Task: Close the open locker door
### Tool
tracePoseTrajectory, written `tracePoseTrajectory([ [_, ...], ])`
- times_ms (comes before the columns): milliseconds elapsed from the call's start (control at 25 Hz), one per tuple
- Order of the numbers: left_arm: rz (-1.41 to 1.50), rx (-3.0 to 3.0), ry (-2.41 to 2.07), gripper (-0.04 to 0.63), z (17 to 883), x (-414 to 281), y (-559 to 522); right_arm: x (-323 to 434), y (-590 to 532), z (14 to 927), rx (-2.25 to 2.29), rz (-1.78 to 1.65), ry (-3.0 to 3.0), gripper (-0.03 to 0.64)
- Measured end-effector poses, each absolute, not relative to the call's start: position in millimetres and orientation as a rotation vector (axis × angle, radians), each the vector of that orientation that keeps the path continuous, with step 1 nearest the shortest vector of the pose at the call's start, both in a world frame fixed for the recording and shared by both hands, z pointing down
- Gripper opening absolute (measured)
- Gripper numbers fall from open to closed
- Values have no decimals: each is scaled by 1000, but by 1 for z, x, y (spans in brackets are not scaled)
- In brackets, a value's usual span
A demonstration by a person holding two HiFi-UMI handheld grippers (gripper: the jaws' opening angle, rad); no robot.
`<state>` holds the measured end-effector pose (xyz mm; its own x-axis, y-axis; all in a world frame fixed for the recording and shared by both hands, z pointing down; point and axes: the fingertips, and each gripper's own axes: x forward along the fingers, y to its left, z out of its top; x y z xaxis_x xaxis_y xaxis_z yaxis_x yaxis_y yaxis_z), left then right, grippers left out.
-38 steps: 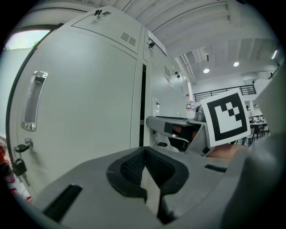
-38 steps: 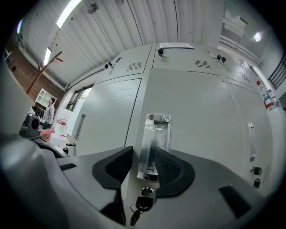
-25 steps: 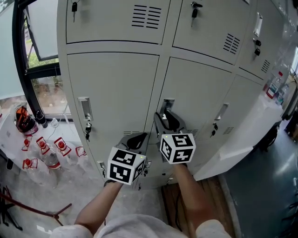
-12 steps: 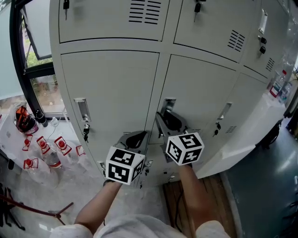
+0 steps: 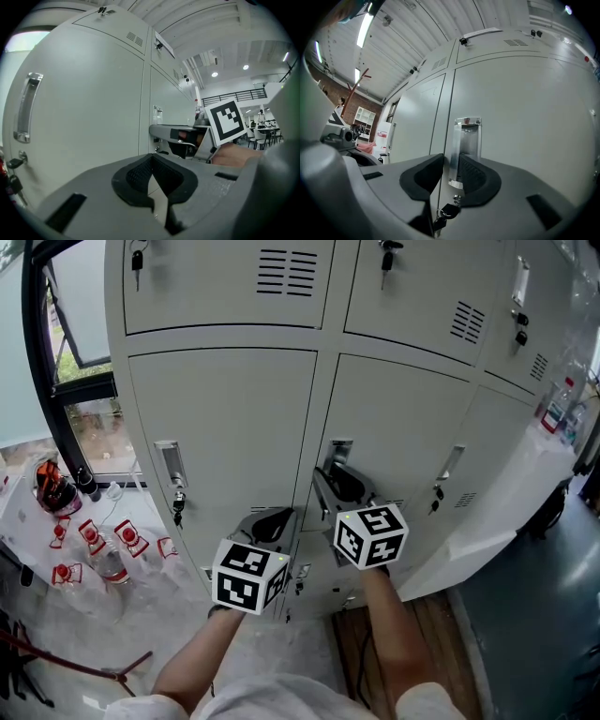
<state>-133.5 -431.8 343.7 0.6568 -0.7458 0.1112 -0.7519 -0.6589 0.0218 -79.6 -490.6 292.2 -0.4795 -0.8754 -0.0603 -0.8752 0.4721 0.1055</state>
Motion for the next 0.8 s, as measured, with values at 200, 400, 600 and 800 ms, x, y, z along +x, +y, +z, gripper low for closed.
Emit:
tracePoseTrajectory([
  [200,138,2793,-1281,6,342,-135,-428,-81,-488,292,1576,-174,-2703,101],
  [400,129,2781,-1296,6,341,-134,-424,-77,-486,295,1577,-159,-2689,101],
  [600,125,2757,-1334,6,343,-136,-416,-73,-479,297,1584,-128,-2704,103],
  [800,117,2723,-1367,6,343,-129,-406,-70,-463,297,1556,-139,-2702,101],
])
